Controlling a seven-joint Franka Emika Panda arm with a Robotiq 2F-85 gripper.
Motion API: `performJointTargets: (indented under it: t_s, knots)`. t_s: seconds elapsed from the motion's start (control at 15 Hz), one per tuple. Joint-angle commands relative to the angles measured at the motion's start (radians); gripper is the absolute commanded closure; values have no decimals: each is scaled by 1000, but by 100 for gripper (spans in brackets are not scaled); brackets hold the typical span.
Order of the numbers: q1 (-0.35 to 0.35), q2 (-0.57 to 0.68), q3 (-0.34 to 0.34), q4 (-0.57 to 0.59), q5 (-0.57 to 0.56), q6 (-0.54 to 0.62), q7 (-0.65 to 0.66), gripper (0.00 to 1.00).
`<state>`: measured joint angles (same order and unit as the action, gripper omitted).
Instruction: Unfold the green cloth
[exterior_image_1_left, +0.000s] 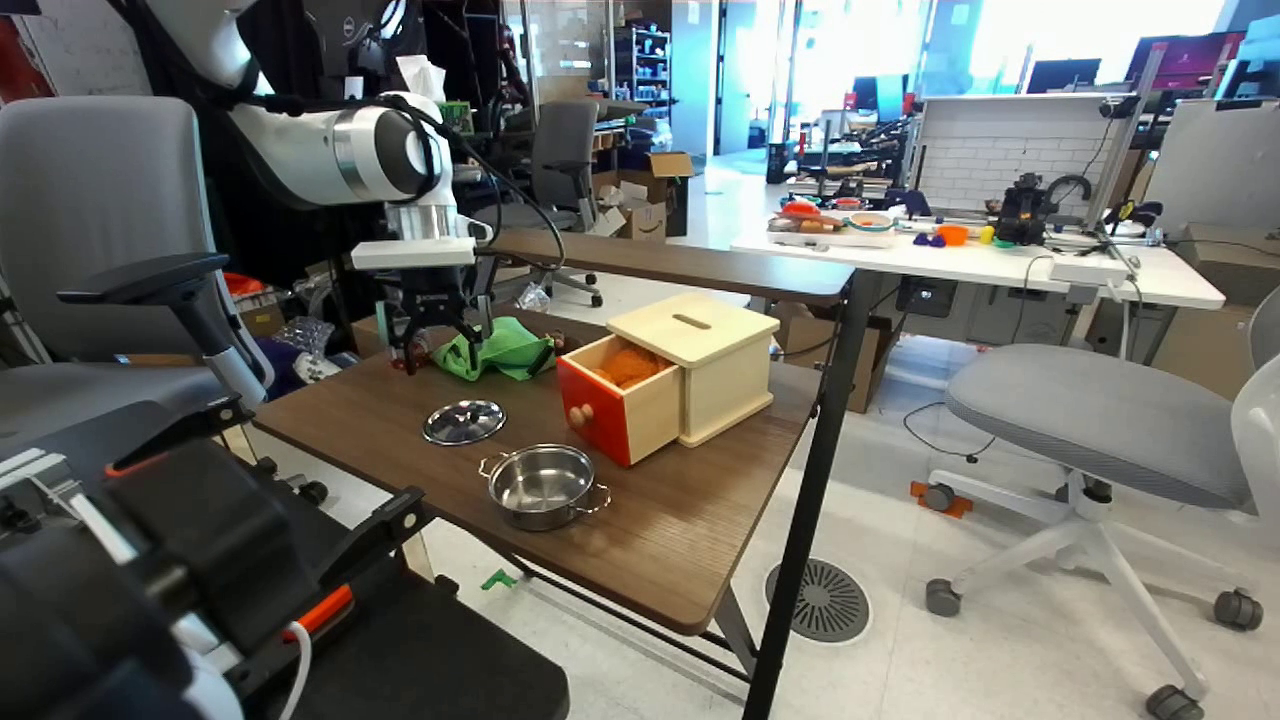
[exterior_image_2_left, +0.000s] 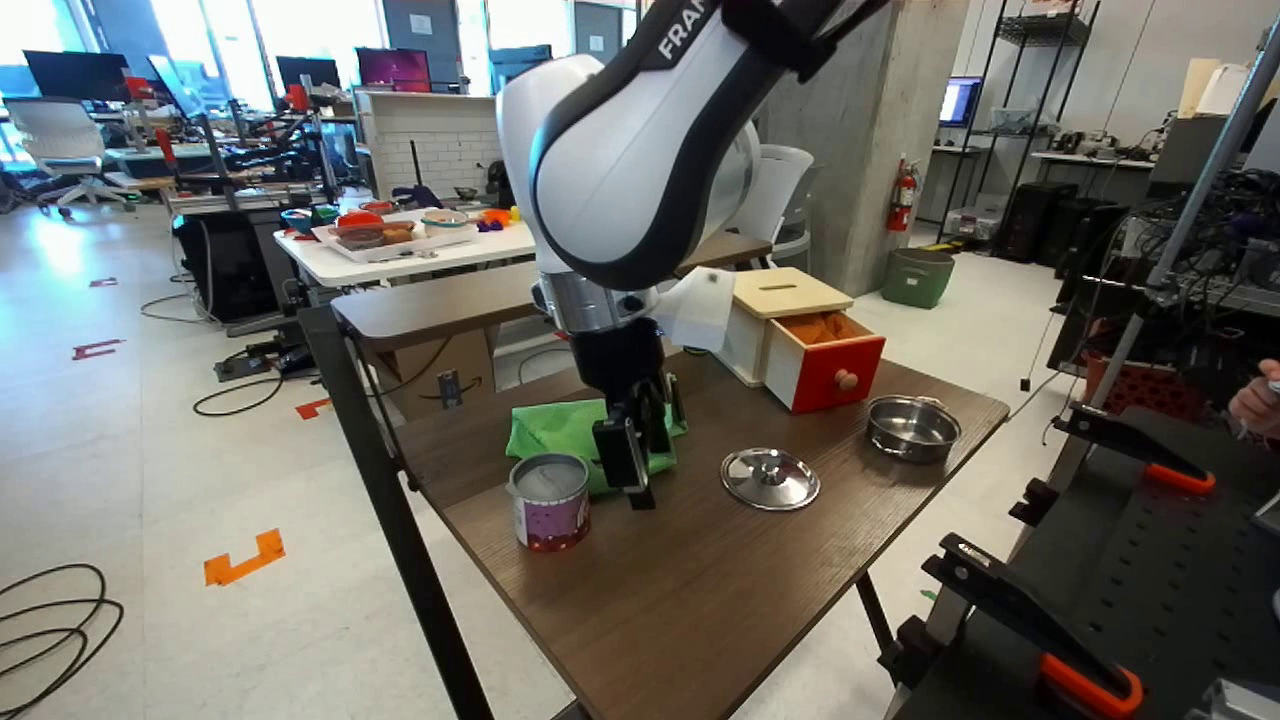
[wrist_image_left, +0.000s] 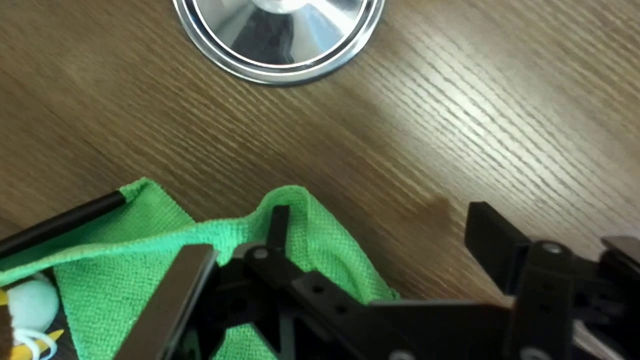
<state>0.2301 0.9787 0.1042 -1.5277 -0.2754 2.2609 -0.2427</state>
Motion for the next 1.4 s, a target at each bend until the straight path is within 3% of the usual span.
performJointTargets:
  t_s: [0.0,0.53,1.0,1.33]
  knots:
    - [18,38,-12,56,-22,-25,-10,41]
    - [15,29,-9,64,-18,-20,-8,100]
    - [-6,-114,25,-75,-5,-17,-47,99]
    - [1,-286,45,-231,-8,-14,-37,99]
